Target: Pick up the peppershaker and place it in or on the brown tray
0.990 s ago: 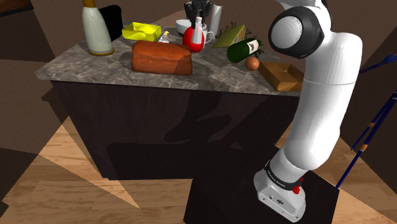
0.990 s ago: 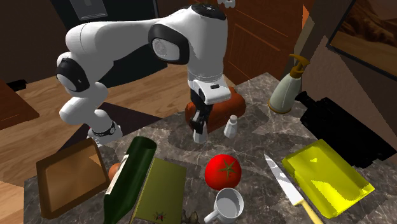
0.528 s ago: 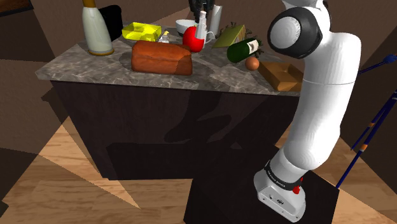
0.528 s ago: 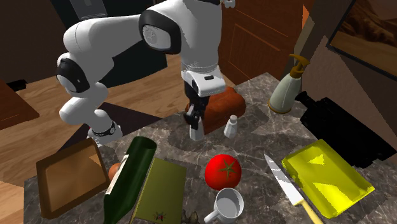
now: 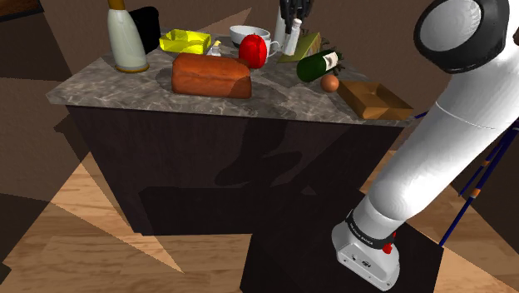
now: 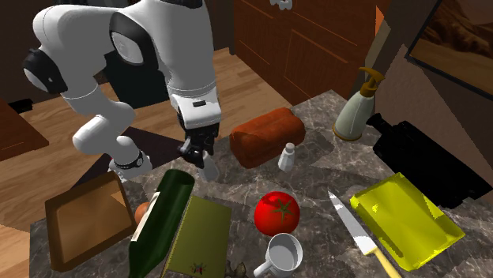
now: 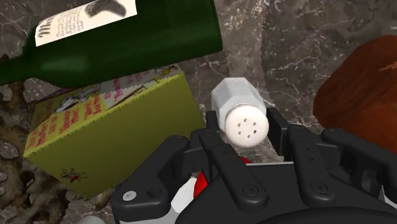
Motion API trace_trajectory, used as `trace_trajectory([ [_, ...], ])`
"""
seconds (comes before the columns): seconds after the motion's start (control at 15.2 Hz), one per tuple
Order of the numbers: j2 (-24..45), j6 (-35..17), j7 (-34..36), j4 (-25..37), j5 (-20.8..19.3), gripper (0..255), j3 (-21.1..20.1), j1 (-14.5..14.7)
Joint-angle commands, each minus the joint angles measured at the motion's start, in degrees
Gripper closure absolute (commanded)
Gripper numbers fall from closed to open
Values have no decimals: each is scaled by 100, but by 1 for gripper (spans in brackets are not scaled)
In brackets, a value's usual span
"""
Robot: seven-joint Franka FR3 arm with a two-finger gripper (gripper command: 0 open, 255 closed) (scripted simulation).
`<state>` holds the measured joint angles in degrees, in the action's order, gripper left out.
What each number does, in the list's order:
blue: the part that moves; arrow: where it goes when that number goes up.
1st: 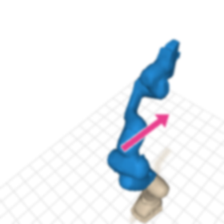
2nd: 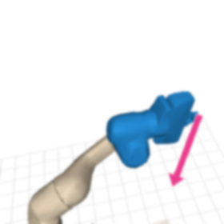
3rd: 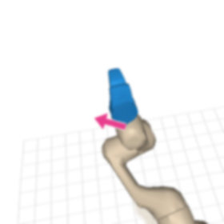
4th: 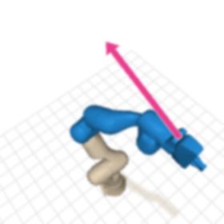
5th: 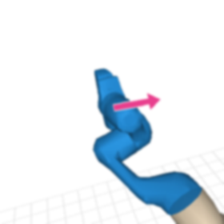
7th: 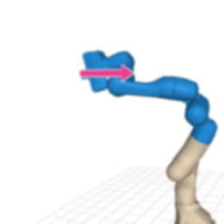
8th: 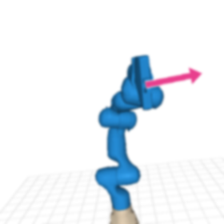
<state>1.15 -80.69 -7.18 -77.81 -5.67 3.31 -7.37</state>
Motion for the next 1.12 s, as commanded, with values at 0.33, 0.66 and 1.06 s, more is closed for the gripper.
trace_trajectory([
  [0.33, -1208, -189, -617, -1330, -105, 255, 330, -290],
  [0.66, -1892, -188, -1118, -1950, -252, 255, 629, -496],
  [1.06, -2557, -110, -1771, -2436, -497, 255, 1043, -742],
])
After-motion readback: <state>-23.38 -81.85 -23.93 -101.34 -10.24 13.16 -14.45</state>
